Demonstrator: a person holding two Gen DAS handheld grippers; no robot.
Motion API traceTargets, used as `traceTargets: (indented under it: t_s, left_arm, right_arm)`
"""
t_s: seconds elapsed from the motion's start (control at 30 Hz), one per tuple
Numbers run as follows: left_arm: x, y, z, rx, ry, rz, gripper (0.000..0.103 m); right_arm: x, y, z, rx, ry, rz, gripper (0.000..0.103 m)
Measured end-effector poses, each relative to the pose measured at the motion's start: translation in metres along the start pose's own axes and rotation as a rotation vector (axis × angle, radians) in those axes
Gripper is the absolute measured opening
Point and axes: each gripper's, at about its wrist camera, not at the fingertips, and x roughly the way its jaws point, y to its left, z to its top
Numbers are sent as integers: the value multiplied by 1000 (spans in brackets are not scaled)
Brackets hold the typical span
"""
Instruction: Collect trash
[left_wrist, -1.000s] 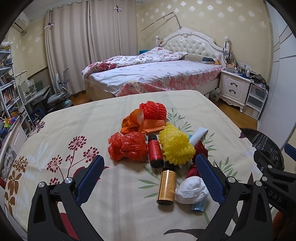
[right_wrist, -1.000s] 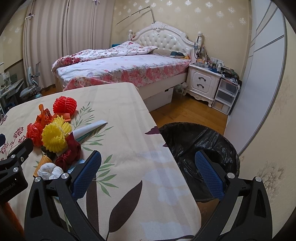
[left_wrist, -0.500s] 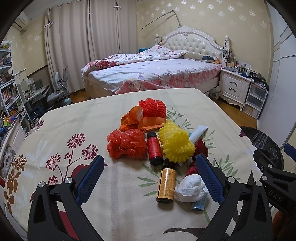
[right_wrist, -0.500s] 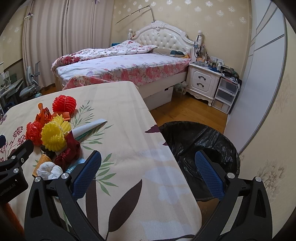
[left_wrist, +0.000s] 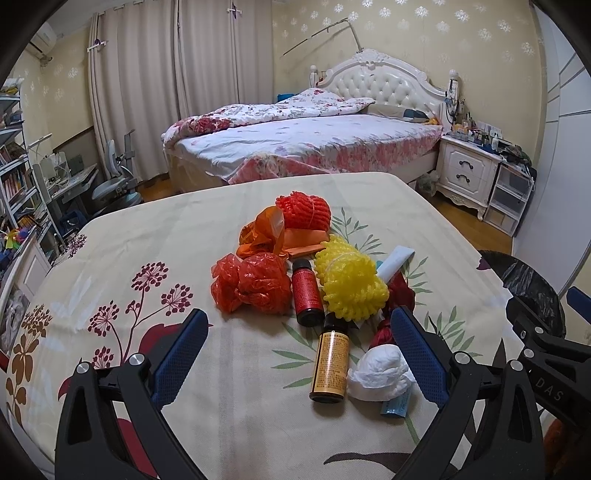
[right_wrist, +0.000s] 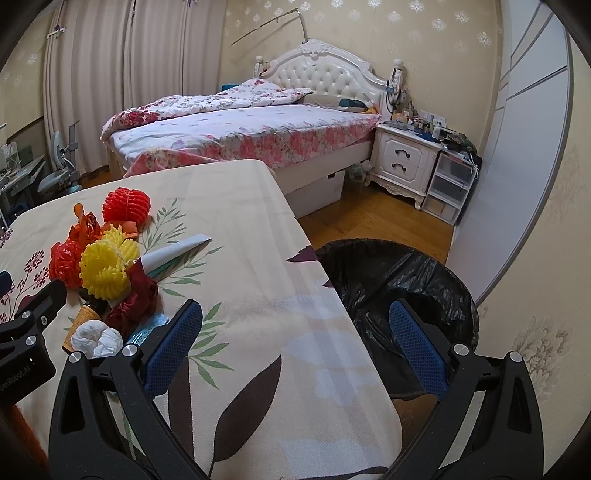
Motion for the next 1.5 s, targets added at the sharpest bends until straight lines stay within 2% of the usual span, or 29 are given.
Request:
traceTargets:
  t_s: [0.87, 1.27, 1.37, 1.4, 1.43, 1.5]
  left_arm:
    - [3, -4, -9, 1, 23, -14, 97]
    - [-4, 24, -14, -26, 67, 9, 96]
    - [-8, 34, -16, -28, 60, 33, 96]
    - [-8, 38, -15, -28, 59, 38, 95]
    - [-9, 43, -15, -29, 56, 45, 93]
    - [-9, 54, -14, -34, 56, 60, 81]
  right_arm:
    - [7, -2, -14, 1, 17, 4, 99]
    - [-7, 24, -30, -36, 38, 46, 98]
    - [-13, 38, -35, -60, 50, 70, 92]
    - [-15, 42, -35, -66, 59, 80, 86]
    - [-14, 44, -32, -70, 69, 92, 82]
    - [-18, 55, -34, -84, 83, 119, 80]
